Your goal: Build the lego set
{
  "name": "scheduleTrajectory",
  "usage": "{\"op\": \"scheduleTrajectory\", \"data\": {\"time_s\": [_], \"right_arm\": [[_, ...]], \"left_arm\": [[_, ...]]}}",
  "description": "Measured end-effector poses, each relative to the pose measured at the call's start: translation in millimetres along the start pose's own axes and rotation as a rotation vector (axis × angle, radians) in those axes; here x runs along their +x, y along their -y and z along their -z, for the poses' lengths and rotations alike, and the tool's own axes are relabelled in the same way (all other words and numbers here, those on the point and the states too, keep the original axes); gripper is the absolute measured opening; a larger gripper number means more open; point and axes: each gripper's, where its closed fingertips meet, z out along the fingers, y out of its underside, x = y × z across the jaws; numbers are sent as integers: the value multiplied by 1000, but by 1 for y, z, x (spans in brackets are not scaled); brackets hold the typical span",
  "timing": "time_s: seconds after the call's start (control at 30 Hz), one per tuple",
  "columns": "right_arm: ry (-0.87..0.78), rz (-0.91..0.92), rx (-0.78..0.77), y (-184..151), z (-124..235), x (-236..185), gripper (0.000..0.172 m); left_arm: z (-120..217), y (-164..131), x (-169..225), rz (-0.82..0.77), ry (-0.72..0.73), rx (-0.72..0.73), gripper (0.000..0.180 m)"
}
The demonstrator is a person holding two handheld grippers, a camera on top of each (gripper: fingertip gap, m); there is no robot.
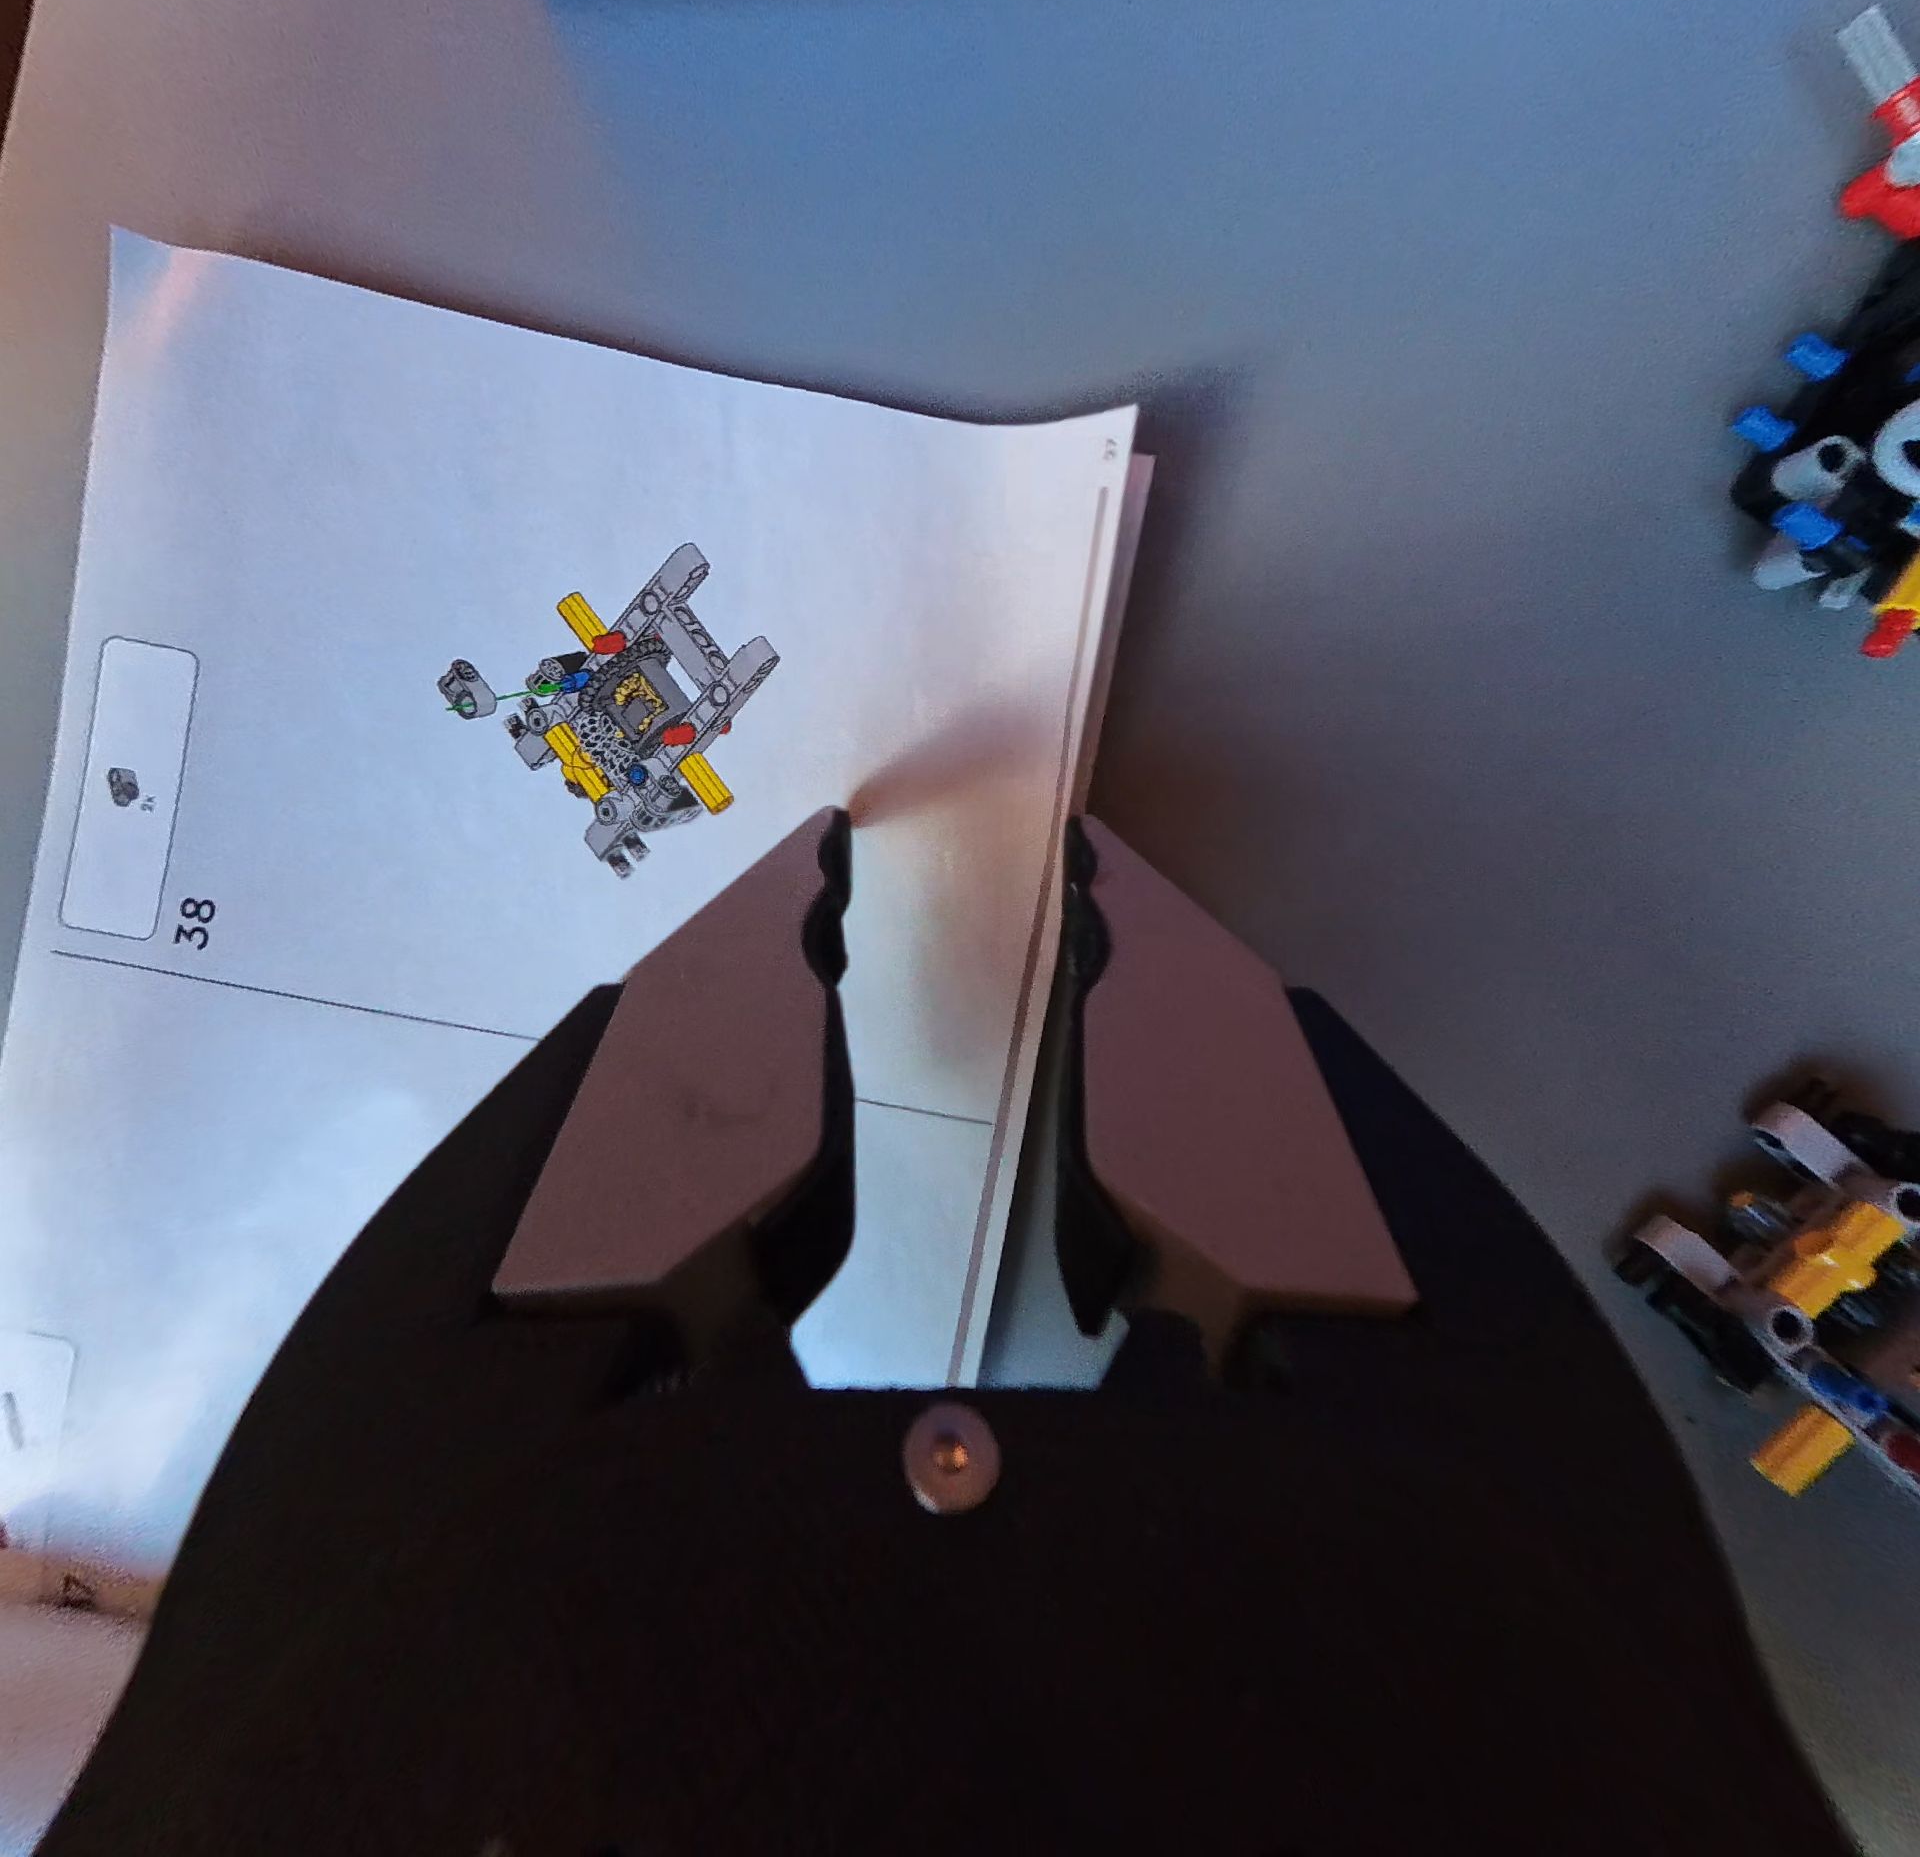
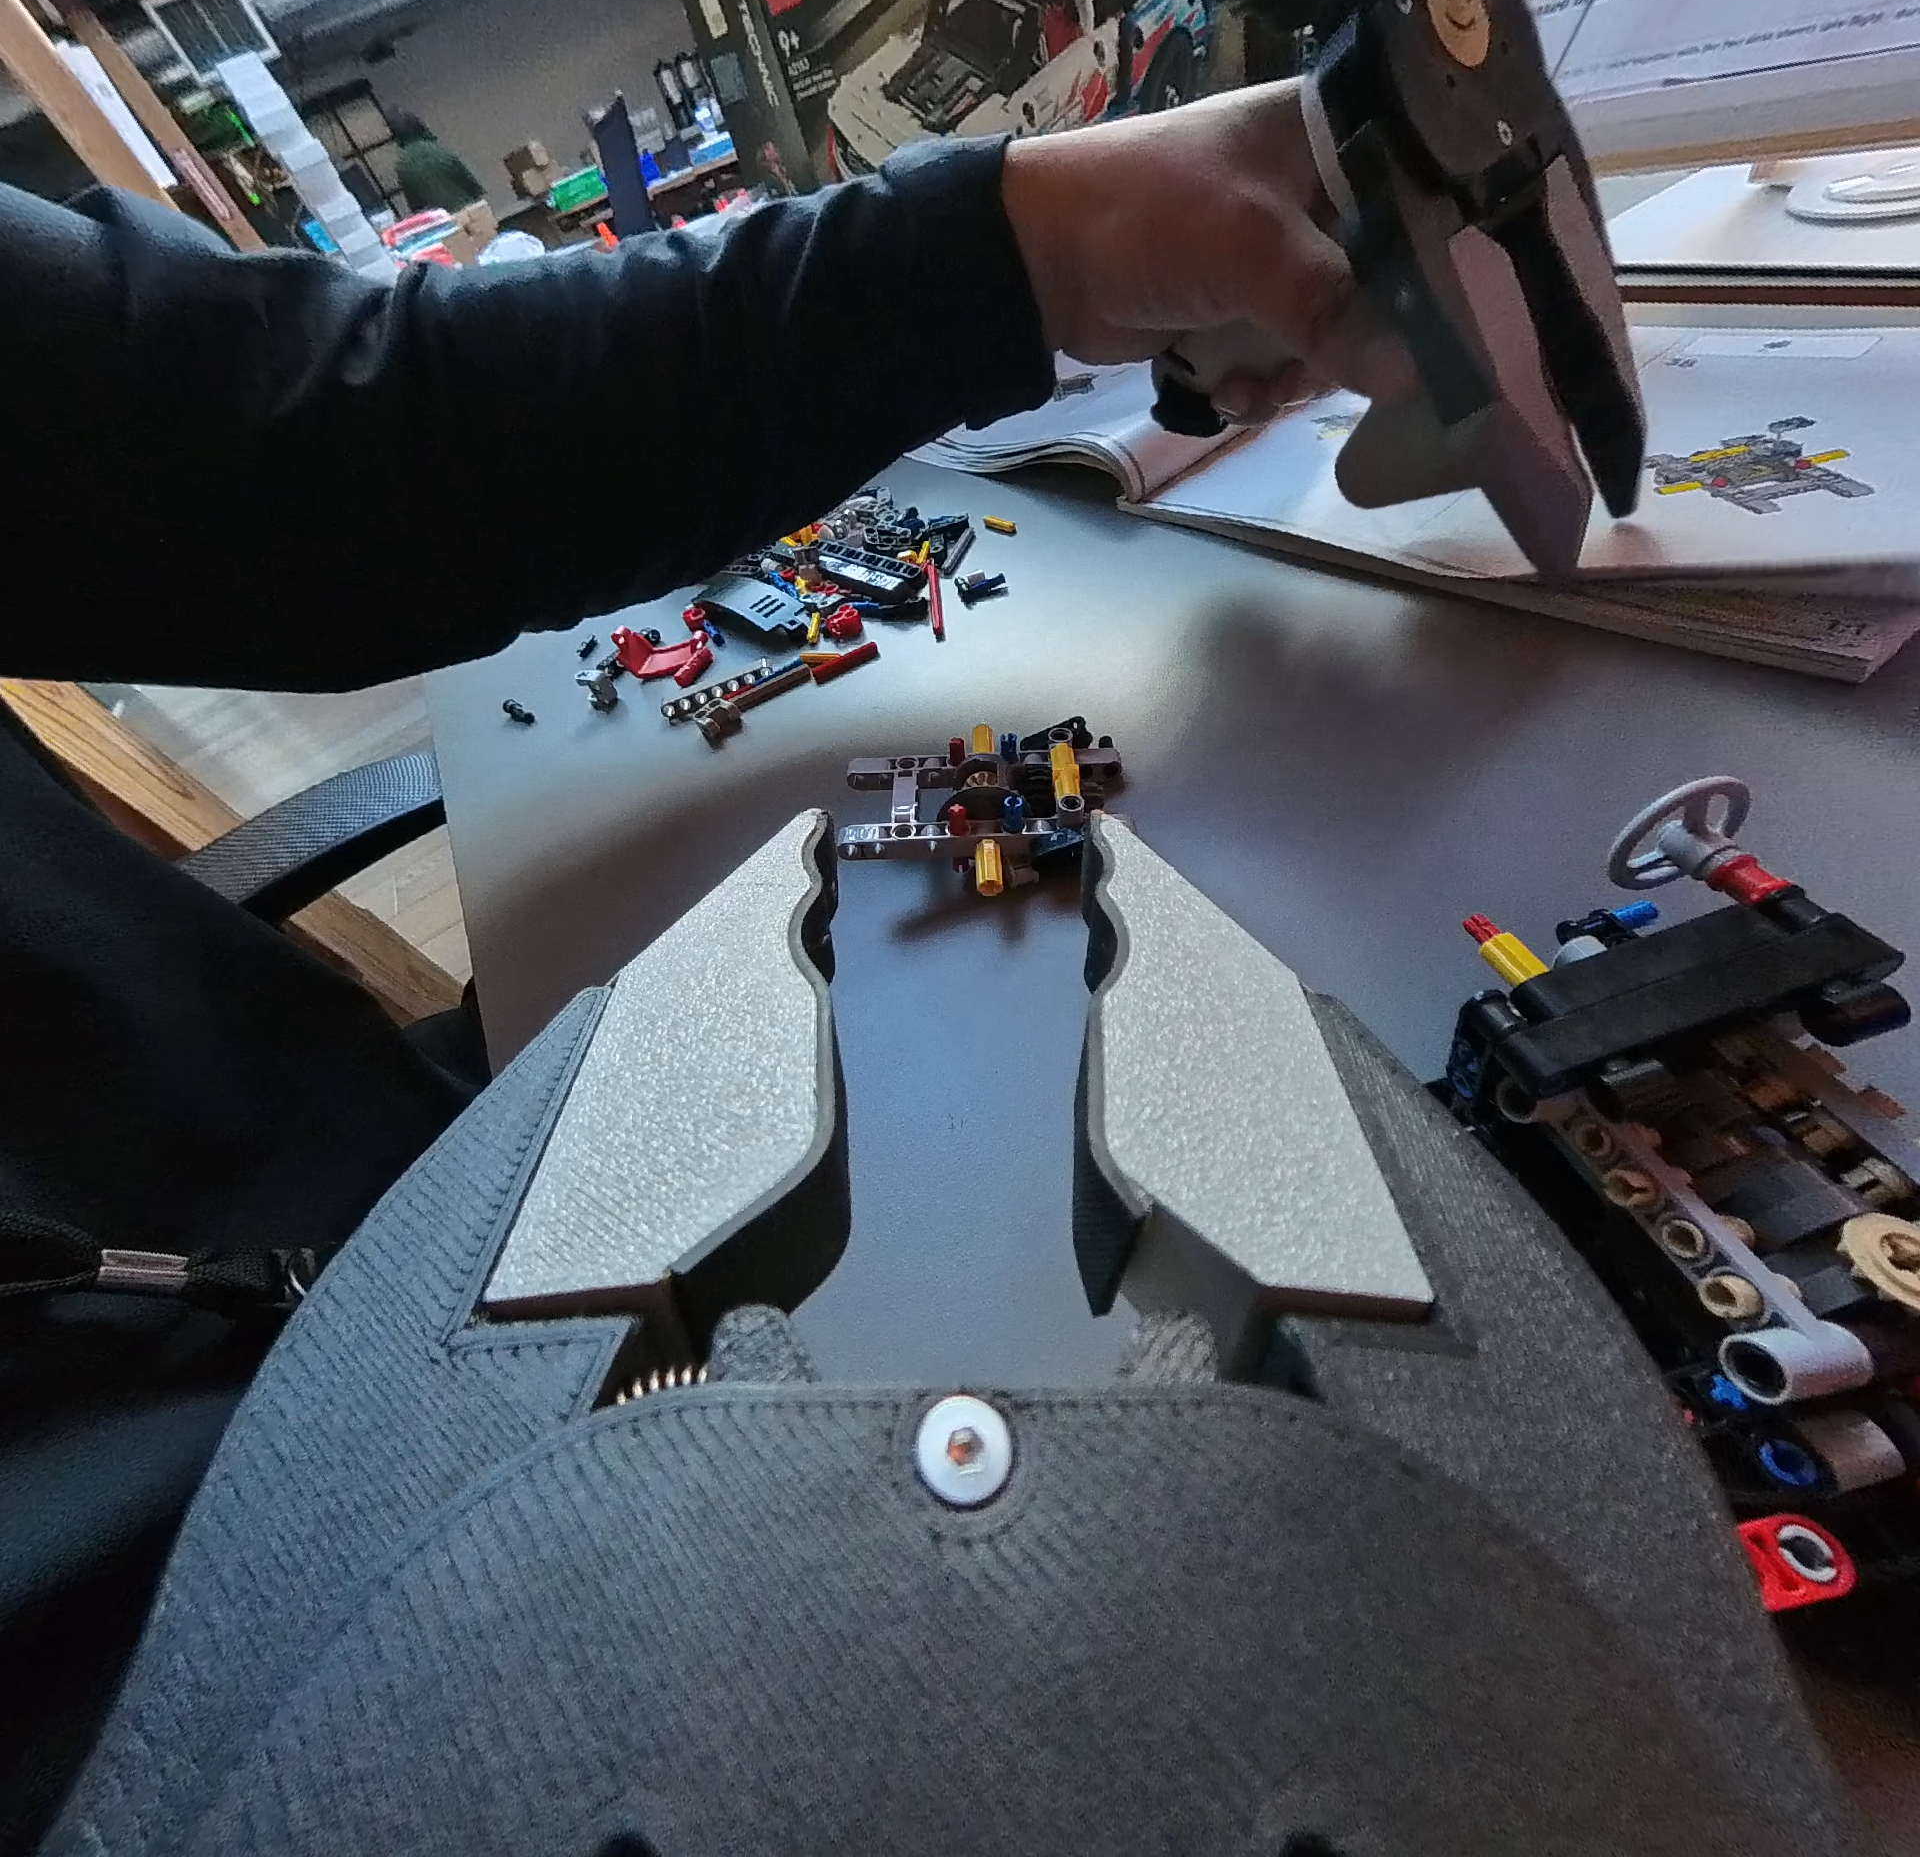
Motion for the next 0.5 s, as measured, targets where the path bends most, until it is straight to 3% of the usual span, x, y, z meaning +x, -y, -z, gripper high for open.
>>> {"op": "scheduleTrajectory", "data": {"time_s": [0.17, 0.33, 0.5], "right_arm": [[0, 1, 0, 0, 0, 0, 44], [2, 1, -5, -1, 0, 0, 44], [-6, 10, -7, -1, -1, -1, 44]], "left_arm": [[9, -3, -10, 77, -6, 40, 44], [9, 4, 2, 169, -80, 117, 8], [-1, 3, 5, 147, -34, 141, 0]]}}
